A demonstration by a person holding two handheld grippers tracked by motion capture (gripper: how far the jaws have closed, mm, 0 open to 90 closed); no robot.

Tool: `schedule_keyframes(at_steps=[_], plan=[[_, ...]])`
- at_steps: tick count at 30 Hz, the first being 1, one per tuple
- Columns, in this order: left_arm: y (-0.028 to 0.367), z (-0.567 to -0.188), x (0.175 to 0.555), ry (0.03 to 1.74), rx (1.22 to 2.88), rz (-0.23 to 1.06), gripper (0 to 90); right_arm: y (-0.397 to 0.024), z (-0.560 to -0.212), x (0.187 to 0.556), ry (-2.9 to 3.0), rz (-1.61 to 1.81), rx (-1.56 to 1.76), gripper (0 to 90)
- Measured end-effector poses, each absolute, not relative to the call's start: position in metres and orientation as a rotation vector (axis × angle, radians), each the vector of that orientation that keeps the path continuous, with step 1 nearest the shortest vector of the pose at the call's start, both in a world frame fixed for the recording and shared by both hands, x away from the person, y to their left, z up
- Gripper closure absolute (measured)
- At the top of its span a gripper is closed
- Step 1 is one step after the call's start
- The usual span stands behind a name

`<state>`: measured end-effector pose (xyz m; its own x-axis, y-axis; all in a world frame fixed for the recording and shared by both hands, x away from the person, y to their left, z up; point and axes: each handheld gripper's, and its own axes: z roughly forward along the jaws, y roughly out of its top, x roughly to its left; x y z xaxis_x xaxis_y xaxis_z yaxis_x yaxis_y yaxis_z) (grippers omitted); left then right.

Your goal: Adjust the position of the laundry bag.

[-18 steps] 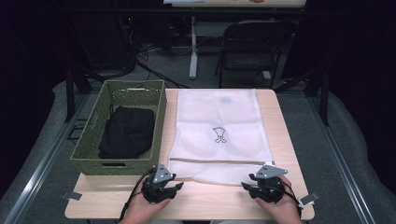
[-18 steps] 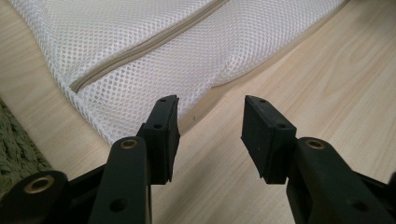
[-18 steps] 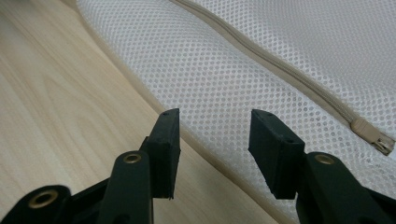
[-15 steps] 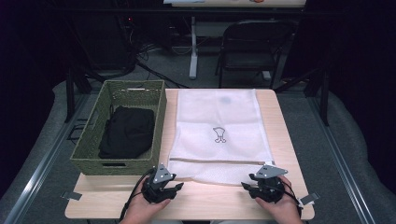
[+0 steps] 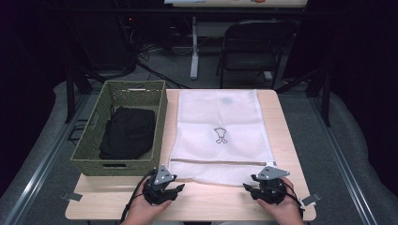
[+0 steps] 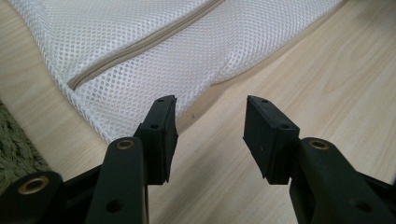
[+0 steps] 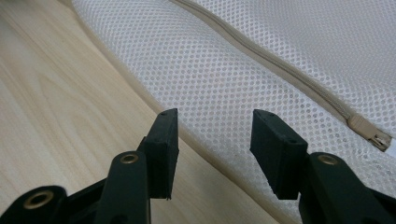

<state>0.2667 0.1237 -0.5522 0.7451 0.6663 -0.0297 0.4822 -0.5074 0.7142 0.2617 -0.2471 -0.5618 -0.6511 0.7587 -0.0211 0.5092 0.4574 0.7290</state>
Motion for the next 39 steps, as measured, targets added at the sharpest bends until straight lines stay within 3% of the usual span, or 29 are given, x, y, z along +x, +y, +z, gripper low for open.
schedule_keyframes(at_steps=[20,29,39], plan=[[0.075,-0.542,0.300,0.788,2.274,0.394,55.2,-0.245,-0.561,0.263,2.354,1.026,1.072,52.2],[0.067,-0.551,0.305,0.778,2.304,0.348,62.5,-0.250,-0.562,0.264,2.349,1.052,1.098,55.4],[0.072,-0.561,0.308,0.801,2.327,0.350,63.2,-0.249,-0.562,0.264,2.358,1.053,1.087,55.6]])
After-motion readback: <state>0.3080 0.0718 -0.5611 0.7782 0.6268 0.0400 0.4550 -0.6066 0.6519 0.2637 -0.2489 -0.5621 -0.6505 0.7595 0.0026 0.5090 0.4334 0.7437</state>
